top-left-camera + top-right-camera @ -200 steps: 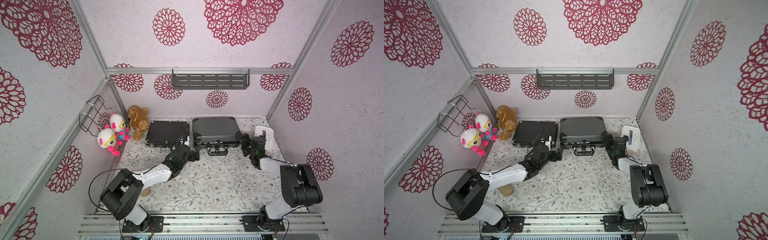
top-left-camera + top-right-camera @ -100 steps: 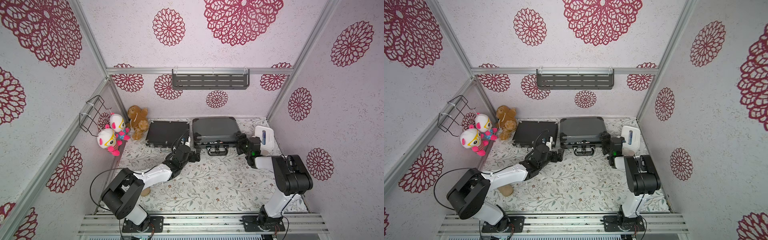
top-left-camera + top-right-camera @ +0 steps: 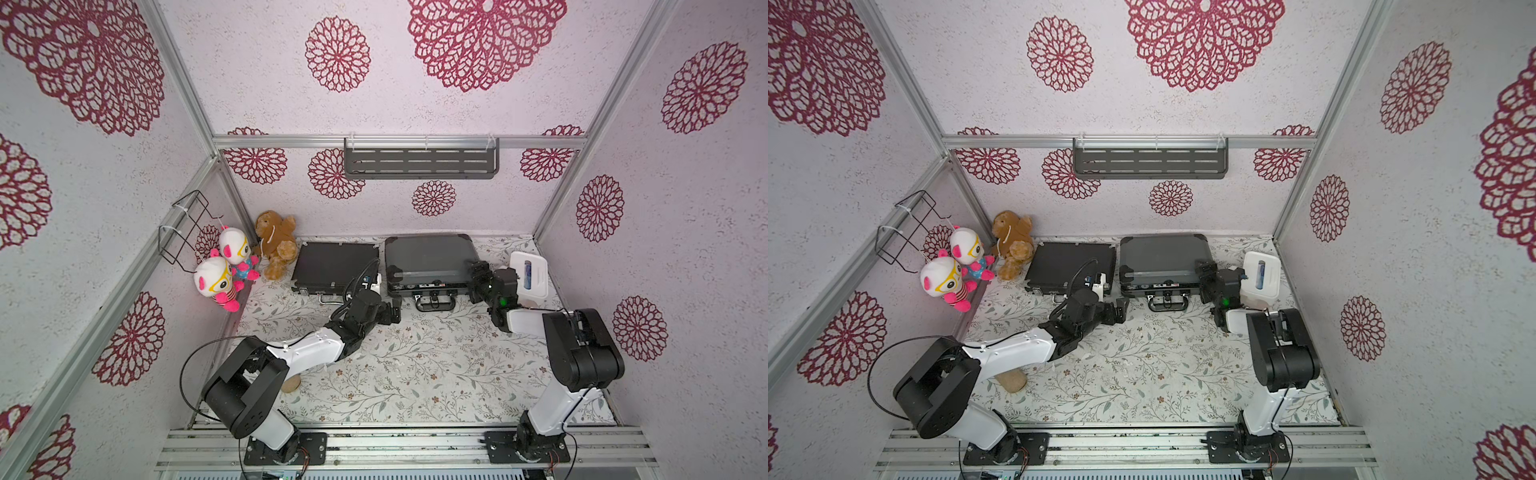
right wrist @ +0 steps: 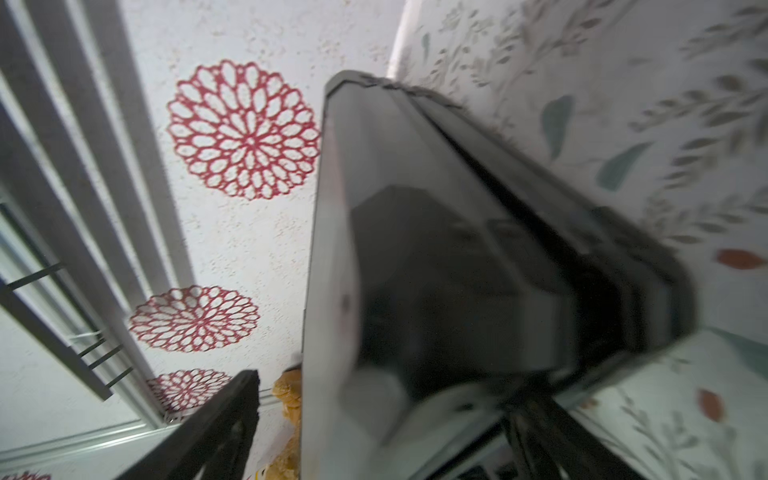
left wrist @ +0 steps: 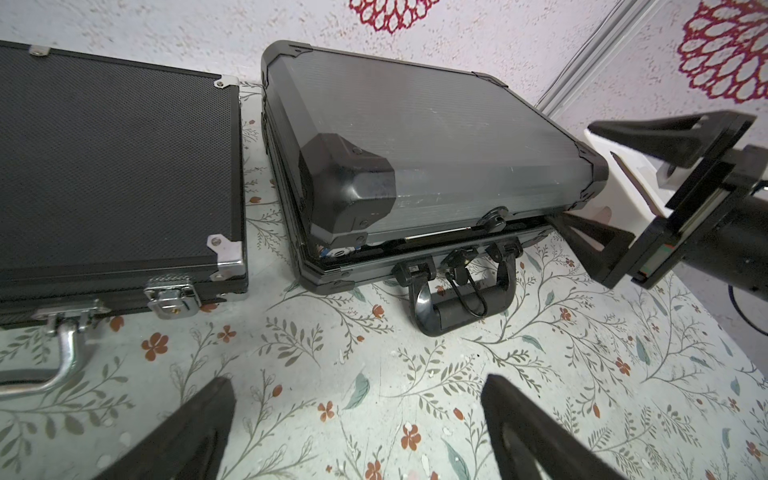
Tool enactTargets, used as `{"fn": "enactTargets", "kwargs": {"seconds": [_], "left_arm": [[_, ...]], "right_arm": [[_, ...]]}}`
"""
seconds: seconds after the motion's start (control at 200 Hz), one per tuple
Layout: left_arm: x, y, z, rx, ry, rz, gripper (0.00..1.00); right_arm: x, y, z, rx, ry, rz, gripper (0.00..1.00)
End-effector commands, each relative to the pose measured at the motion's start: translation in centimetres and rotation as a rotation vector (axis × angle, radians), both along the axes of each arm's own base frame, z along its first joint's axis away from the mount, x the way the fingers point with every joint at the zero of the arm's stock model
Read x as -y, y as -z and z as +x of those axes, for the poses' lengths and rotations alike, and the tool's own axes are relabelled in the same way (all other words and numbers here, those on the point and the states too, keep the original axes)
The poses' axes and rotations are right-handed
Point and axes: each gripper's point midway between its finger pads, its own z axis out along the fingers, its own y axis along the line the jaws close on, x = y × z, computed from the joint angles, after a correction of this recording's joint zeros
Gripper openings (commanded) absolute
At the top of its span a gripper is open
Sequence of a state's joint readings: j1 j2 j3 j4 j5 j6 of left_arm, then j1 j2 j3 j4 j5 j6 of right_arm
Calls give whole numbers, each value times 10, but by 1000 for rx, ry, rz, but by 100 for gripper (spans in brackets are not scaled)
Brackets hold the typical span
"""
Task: Open the poker set cases
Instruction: Open the case lid on the poker set case.
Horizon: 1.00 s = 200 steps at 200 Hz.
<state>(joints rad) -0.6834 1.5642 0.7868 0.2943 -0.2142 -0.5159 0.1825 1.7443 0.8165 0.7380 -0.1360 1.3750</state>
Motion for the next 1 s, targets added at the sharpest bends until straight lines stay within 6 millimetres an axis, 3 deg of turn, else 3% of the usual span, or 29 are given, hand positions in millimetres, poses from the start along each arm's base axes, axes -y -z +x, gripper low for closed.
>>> {"fn": "enactTargets", "kwargs": {"seconds": [0.0, 0.24, 0.36, 0.63, 0.996], "left_arm": [[9, -12, 4, 30, 17, -19, 97], [9, -12, 5, 31, 15, -20, 97], [9, -10, 5, 29, 14, -16, 97], [9, -11, 5, 30, 16, -19, 97], [8, -13, 4, 37, 14, -22, 97]], "right_arm": [[-13, -45, 8, 121, -20, 34, 93], [-25, -51, 25, 154, -3, 71, 93], [-34, -68, 36, 204, 18, 106, 93], [-48, -125, 61, 288, 52, 96, 95], [-64, -146, 118, 305, 58, 83, 99]]}}
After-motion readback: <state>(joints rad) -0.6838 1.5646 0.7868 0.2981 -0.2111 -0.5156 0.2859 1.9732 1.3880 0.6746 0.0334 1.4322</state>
